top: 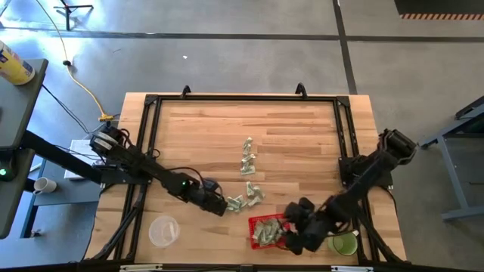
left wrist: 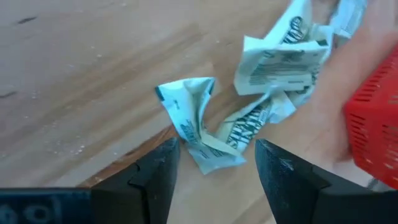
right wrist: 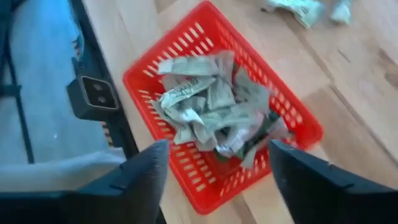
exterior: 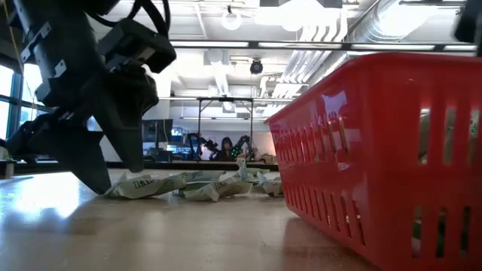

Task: Pick and place items into bin
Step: Put the white stevia packet into the red bin

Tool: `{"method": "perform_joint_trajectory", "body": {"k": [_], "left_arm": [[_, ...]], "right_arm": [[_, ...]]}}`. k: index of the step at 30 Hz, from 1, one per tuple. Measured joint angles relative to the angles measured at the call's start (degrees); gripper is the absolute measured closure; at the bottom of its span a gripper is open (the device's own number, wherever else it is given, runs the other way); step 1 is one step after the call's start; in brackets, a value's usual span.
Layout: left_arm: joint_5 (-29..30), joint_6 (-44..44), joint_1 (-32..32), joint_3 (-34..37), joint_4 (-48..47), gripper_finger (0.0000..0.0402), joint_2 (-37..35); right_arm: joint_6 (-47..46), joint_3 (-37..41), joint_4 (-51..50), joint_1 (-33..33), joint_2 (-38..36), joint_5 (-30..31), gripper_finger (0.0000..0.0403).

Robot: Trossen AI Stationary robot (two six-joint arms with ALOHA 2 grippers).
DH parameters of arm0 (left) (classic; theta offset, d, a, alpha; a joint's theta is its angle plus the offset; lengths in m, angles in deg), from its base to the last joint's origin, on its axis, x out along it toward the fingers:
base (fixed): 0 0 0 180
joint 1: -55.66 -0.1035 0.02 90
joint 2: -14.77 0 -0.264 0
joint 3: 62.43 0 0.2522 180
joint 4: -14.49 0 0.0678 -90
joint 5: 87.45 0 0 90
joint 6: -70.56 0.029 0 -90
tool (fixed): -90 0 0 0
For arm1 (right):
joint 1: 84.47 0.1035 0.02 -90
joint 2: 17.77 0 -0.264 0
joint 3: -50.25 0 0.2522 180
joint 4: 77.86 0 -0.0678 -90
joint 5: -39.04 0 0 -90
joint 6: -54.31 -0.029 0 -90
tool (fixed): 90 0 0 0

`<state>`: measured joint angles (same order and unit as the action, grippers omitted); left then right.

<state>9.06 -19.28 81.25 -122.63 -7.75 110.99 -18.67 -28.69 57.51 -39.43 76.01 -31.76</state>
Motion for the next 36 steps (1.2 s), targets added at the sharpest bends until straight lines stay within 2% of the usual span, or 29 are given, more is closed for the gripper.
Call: {"method": "perform_joint_trajectory", "body": {"k": [3, 6, 10, 13, 17, 22, 24, 27, 29, 33, 36], "left_arm": [[1.5, 0.6, 0.0, -1.1, -2.8, 0.0169, 0.9], [3.3, 0.9, 0.0, -1.7, -5.0, 0.0199, 1.7], [6.0, -0.4, -0.8, -1.9, -7.3, 0.0257, 2.8], [5.9, -0.2, -2.1, -1.9, -7.8, 0.031, 3.3], [5.6, 4.2, -3.6, -4.0, -8.8, 0.038, 3.4], [6.8, 14.3, -3.7, -12.1, -9.4, 0.0362, 4.0], [6.8, 21.3, -3.6, -17.4, -8.0, 0.0359, 3.8], [6.0, 35.0, -3.5, -25.4, -8.0, 0.0375, 4.1], [4.7, 40.9, -4.0, -29.9, -7.6, 0.038, 4.3], [0.5, 43.1, -5.8, -35.8, -7.5, 0.038, 6.7], [-4.6, 41.9, -6.0, -38.0, -7.1, 0.0369, 11.3]], "right_arm": [[-4.7, 0.0, -2.4, 2.4, 0.0, 2.0, 0.0108], [-6.0, 0.0, -2.6, 4.2, -0.2, 3.3, 0.0103], [-5.0, 0.0, -2.1, 6.4, -0.4, 6.0, 0.011], [-5.2, 0.0, -2.4, 8.1, -1.1, 7.5, 0.0119], [-6.1, 0.0, -2.8, 10.1, -3.2, 11.2, 0.0133], [-6.1, 0.0, -2.8, 11.1, -6.9, 14.0, 0.0149], [-5.7, 0.0, -2.7, 11.1, -8.4, 14.5, 0.0152], [-4.4, 0.0, -2.9, 11.0, -10.6, 15.5, 0.0153], [-3.8, 0.0, -3.4, 11.0, -11.9, 16.4, 0.0151], [-2.9, 0.0, -5.1, 11.0, -13.6, 17.4, 0.0151], [-3.0, 0.0, -6.7, 10.9, -14.0, 17.3, 0.0151]]}}
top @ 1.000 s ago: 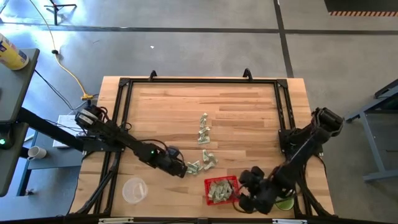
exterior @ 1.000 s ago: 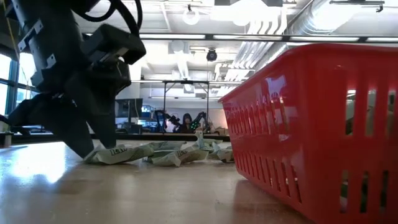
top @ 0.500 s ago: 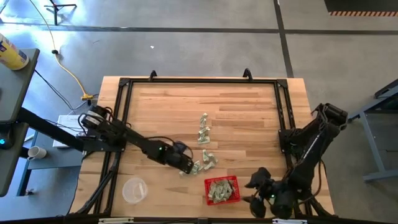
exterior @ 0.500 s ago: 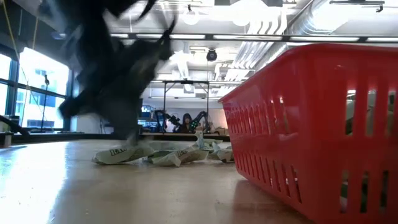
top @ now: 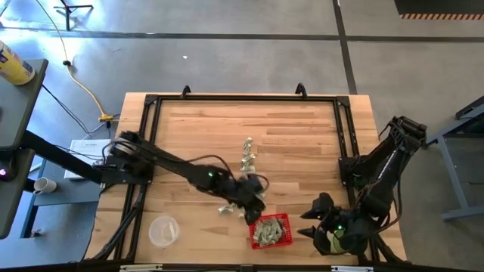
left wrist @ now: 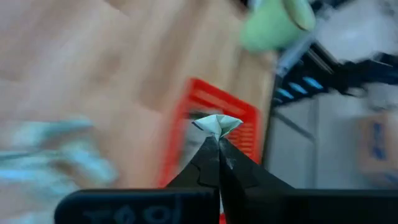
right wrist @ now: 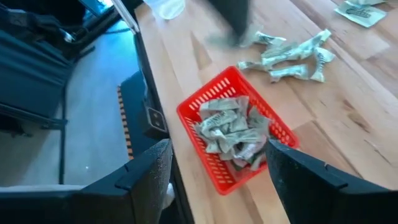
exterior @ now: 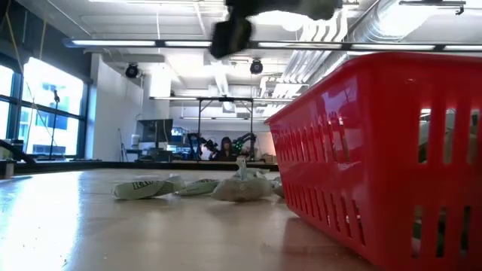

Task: Pick and place items into bin
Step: Put the white stevia packet into the red bin

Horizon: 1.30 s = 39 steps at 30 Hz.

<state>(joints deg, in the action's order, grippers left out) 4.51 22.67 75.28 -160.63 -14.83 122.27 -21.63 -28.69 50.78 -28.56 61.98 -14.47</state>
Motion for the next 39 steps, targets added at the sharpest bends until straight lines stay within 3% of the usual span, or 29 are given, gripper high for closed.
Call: {"method": "perform_joint_trajectory", "body": {"k": [4, 9, 12, 15, 22, 26, 28, 30, 35, 39], "left_arm": [[-8.8, -3.5, 1.8, -4.2, 3.2, 0.0367, 7.9], [-12.5, -6.2, 3.1, -9.3, 1.7, 0.0356, 14.6], [-13.2, -4.9, 3.2, -12.4, -3.8, 0.0317, 14.1], [-13.0, -2.7, 3.5, -16.0, -18.0, 0.0264, 13.6], [-7.4, 3.2, 5.6, -23.9, -38.2, 0.0151, 13.1], [2.4, 2.6, 7.7, -23.4, -55.6, 0.0125, 12.7], [6.0, 1.9, 8.5, -21.6, -60.0, 0.0123, 12.3], [5.7, 1.8, 8.7, -18.7, -58.8, 0.0125, 12.4], [0.5, 2.5, 7.5, -10.6, -43.7, 0.0129, 12.5], [-0.1, -0.5, 5.7, -5.7, -41.9, 0.0126, 12.6]], "right_arm": [[-0.4, 0.0, -0.7, -0.1, 0.0, -0.8, 0.015], [-1.9, 0.0, -1.5, -0.4, 0.0, -3.4, 0.015], [-2.1, 0.0, -2.1, -0.9, 0.0, -3.9, 0.015], [-2.1, 0.0, -2.6, -1.3, 0.1, -4.5, 0.015], [-2.1, 0.0, -4.5, -2.0, 0.1, -5.4, 0.015], [-2.1, 0.0, -5.3, -2.1, 0.1, -5.5, 0.015], [-2.1, 0.0, -6.1, -2.1, 0.1, -5.5, 0.015], [-2.1, 0.0, -7.2, -2.2, 0.1, -5.4, 0.015], [-2.1, 0.0, -10.8, -3.0, 0.1, -5.5, 0.015], [-2.1, 0.0, -12.1, -3.7, 0.1, -6.7, 0.015]]}}
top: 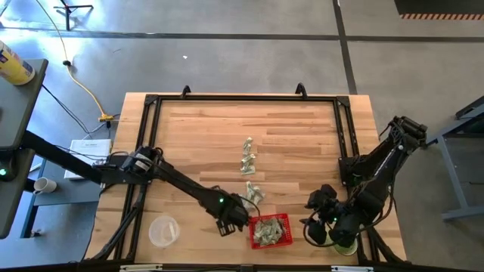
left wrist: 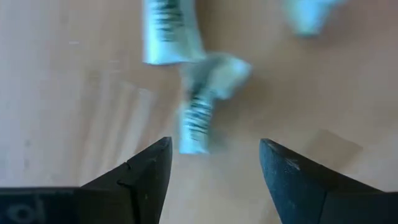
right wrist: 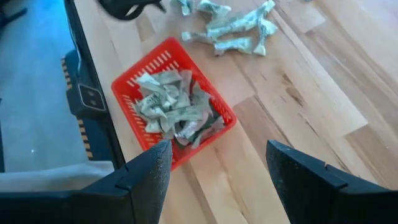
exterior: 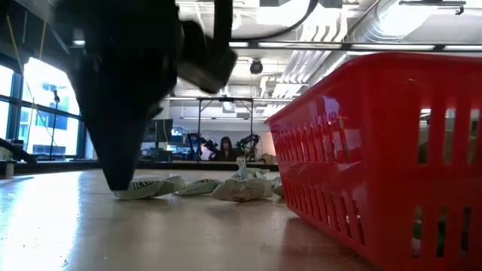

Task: Pick and place items into bin
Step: Put the white stevia packet into the red bin

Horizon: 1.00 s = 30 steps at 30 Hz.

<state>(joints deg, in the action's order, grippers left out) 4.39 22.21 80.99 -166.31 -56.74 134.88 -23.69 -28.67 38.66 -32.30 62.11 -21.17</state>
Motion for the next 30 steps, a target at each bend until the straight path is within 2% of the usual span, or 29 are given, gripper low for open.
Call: {"method": "perform_joint_trajectory", "body": {"k": [7, 11, 19, 25, 27, 30], "left_arm": [[0.0, 0.8, -3.0, 1.4, 2.4, 0.0126, 0.0], [-1.0, 2.8, -5.2, 1.4, 3.8, 0.0145, 0.0], [-5.3, 4.7, -6.7, 5.0, 4.2, 0.0239, 0.1], [-12.4, 4.4, -6.5, 1.3, 3.3, 0.0368, -0.4], [-13.0, 4.4, -6.4, -1.7, 4.0, 0.0379, -2.1], [-12.4, 4.6, -6.6, -6.8, 4.4, 0.0367, -3.7]], "right_arm": [[0.0, 0.0, -1.4, -0.2, 0.0, -1.2, 0.015], [0.0, 0.0, -1.9, -0.5, 0.0, -1.2, 0.015], [-0.2, 0.0, -2.0, -0.5, 0.0, -1.4, 0.015], [-0.2, 0.0, -2.3, -0.5, 0.0, -1.5, 0.015], [-0.2, 0.0, -2.6, -0.5, 0.0, -1.5, 0.015], [-0.2, 0.0, -2.8, -0.5, 0.0, -1.6, 0.015]]}}
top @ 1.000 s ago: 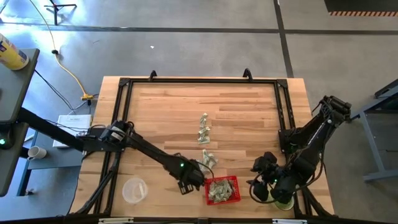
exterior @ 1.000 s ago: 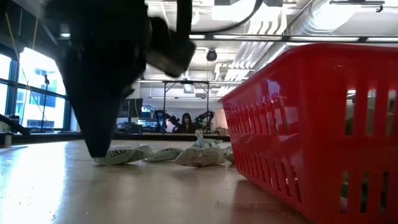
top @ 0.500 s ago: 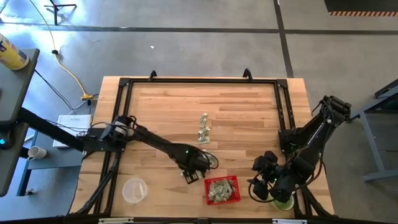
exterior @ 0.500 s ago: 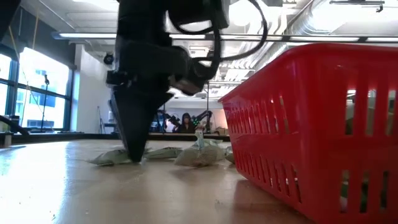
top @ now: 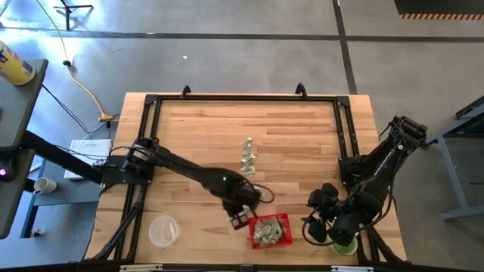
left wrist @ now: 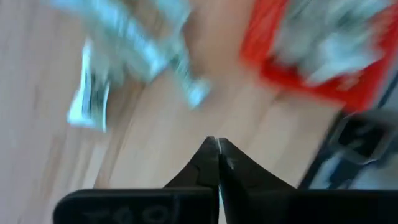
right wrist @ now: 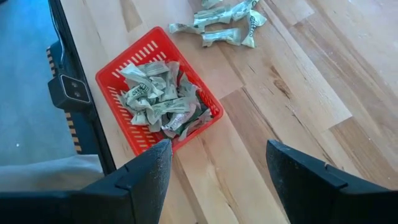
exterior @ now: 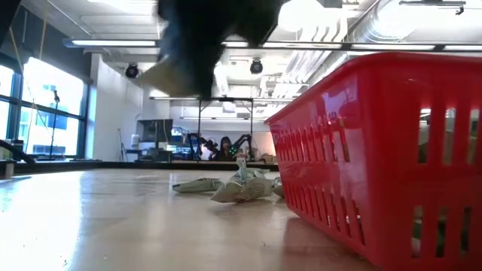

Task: Pick and place items into bin
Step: Put the white stevia packet into the red bin

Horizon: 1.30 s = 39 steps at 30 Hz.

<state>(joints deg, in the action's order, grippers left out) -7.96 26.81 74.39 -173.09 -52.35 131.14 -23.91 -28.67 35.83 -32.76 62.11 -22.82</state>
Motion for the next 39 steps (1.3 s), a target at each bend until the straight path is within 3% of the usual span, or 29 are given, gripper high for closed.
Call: {"method": "perform_joint_trajectory", "body": {"k": [6, 10, 20, 23, 27, 35, 39], "left_arm": [[1.5, 2.8, 0.1, -12.4, 8.7, 0.0378, -0.3], [-3.1, 4.5, 0.0, -12.3, 19.1, 0.0378, 1.0], [-5.6, 0.1, 1.7, -11.9, 25.0, 0.0308, 11.6], [-4.7, -0.3, 1.7, -12.2, 23.1, 0.0277, 10.6], [-1.4, 0.0, 1.0, -12.6, 13.8, 0.023, 6.7], [22.2, 5.6, 0.9, -12.3, -19.2, 0.0158, 2.0], [14.8, 12.2, -1.3, -5.2, -13.5, 0.0148, 2.0]], "right_arm": [[-0.5, 0.0, 0.0, 0.2, 0.0, -0.5, 0.015], [-0.9, 0.0, 0.0, 0.2, 0.0, -1.7, 0.015], [-0.6, 0.0, -0.4, 0.1, 0.0, -2.0, 0.015], [-1.3, 0.0, -0.4, 0.4, 0.0, -2.2, 0.015], [-1.4, 0.0, -0.3, 0.4, 0.0, -2.4, 0.015], [-1.5, 0.0, -0.4, 0.2, 0.0, -2.0, 0.015], [-1.4, 0.0, -0.7, -0.7, 0.0, -1.8, 0.015]]}}
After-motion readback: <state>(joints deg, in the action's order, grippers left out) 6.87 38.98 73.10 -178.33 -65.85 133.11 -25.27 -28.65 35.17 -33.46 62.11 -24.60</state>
